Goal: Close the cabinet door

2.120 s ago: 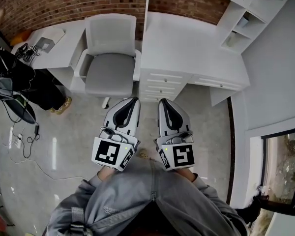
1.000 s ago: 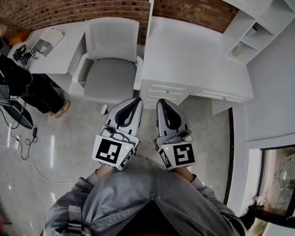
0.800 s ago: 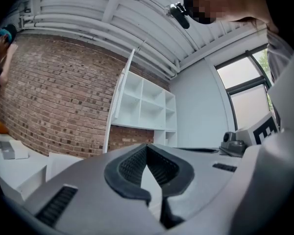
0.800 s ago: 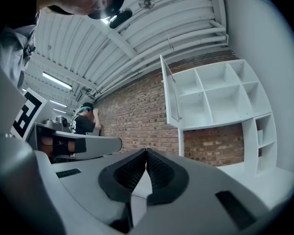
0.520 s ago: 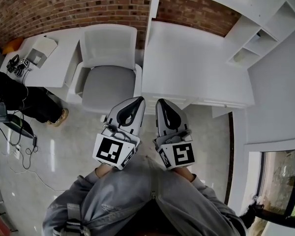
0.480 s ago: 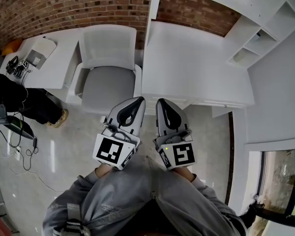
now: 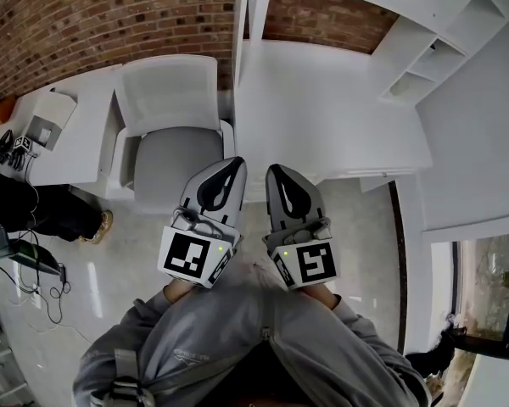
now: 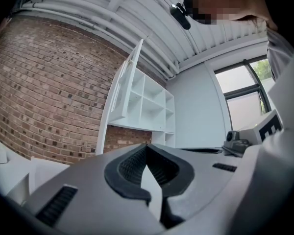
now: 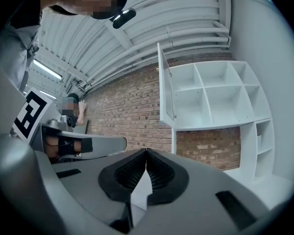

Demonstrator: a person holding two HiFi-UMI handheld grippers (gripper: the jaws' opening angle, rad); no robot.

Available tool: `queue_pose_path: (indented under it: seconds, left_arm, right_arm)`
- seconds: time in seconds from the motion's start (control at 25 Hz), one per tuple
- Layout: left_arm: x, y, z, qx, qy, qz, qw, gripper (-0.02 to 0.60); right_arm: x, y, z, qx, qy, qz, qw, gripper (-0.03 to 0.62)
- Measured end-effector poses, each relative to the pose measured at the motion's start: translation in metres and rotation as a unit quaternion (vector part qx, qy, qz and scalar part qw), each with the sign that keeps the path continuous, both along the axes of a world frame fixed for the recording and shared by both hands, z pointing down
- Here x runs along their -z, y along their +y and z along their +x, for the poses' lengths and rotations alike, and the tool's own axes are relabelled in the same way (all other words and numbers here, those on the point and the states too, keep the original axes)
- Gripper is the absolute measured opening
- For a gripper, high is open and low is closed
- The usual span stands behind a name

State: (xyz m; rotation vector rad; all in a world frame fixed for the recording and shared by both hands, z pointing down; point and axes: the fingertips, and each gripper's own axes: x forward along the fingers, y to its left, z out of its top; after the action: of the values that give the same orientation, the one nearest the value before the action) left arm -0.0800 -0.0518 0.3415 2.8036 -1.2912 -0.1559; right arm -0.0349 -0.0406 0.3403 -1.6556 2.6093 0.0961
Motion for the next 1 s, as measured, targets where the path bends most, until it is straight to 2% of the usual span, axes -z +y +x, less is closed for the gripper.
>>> queue_pose_path:
  seconds: [0.28, 0.52, 0.8, 1.0]
  left_arm:
    - [0.003, -0.011, -0.005, -0.017, 0.003, 0.007, 0.9998, 0.006]
    - [0.002, -0.012, -0.006, -0.023, 0.009, 0.001, 0.9997, 0.006]
    - [0.004, -0.022, -0.005, -0.007, 0.007, 0.002, 0.9999, 0.006]
    - [0.011, -0.039, -0.001, 0.016, 0.013, 0.01, 0.9997, 0.006]
  right_arm:
    - [-0.002, -0.011, 0.0, -0.022, 0.021, 0.002, 1.0, 0.026]
    - [0.002, -0.012, -0.003, -0.025, 0.008, 0.002, 1.0, 0.026]
    - [0.0, -0.021, 0.006, -0.019, 0.01, -0.002, 1.0, 0.026]
    - [0.01, -0.042, 0.013, 0.006, 0.009, 0.029, 1.0, 0.026]
